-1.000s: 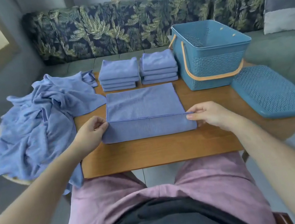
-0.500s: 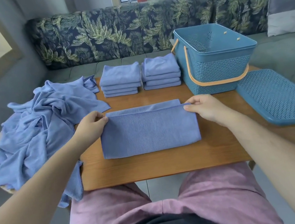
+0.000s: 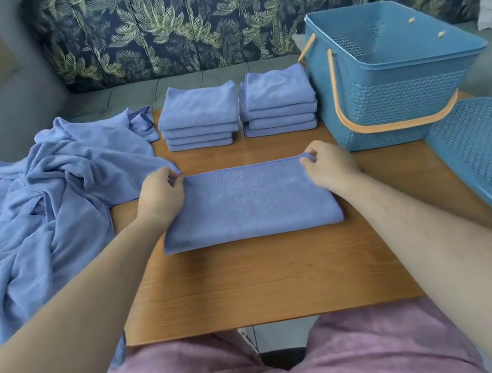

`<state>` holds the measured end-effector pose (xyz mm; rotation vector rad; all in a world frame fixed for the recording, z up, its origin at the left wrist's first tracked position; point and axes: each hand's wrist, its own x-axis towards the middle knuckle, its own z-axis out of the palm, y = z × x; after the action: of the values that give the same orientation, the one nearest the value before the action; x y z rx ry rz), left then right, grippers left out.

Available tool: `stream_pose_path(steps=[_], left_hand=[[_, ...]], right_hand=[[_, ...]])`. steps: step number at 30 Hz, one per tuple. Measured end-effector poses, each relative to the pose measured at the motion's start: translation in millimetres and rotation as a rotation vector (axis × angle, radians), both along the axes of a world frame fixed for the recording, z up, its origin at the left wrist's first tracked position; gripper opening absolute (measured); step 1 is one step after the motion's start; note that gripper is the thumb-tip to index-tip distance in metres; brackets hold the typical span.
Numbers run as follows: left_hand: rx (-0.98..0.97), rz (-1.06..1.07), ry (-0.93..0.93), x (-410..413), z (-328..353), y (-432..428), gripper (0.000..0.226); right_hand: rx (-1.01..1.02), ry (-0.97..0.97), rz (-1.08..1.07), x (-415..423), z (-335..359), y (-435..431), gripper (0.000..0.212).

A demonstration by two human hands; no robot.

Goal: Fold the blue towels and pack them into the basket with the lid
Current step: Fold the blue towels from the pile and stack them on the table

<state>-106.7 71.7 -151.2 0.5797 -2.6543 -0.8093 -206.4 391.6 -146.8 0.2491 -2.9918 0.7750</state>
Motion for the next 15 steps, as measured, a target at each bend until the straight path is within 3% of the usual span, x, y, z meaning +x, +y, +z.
stream_pose_path(steps=[2,5,8,11,15], left_hand=[[-0.031,0.043,-0.032,1,3,3,0.021],[-0.326,0.160,-0.059,10,8,21,0.034],[-0.350,-0.109,0.085,18,8,65,0.040],[-0.268,-0.348,-0.060,17,-8,99,0.049],[-0.261,-0.243,-0.219,18,-22,81,0.053]], right_hand=[[0.024,-0.001,-0.045,3,3,-3,0.016],[0.123,0.100,-0.191,20,14,-14,0.025],[0.107,0.269,-0.016,54,17,-48,0.039],[0.117,0.153,0.263,82,1,-89,0.048],[0.248,-0.059,0.228,72,-17,-79,0.056]])
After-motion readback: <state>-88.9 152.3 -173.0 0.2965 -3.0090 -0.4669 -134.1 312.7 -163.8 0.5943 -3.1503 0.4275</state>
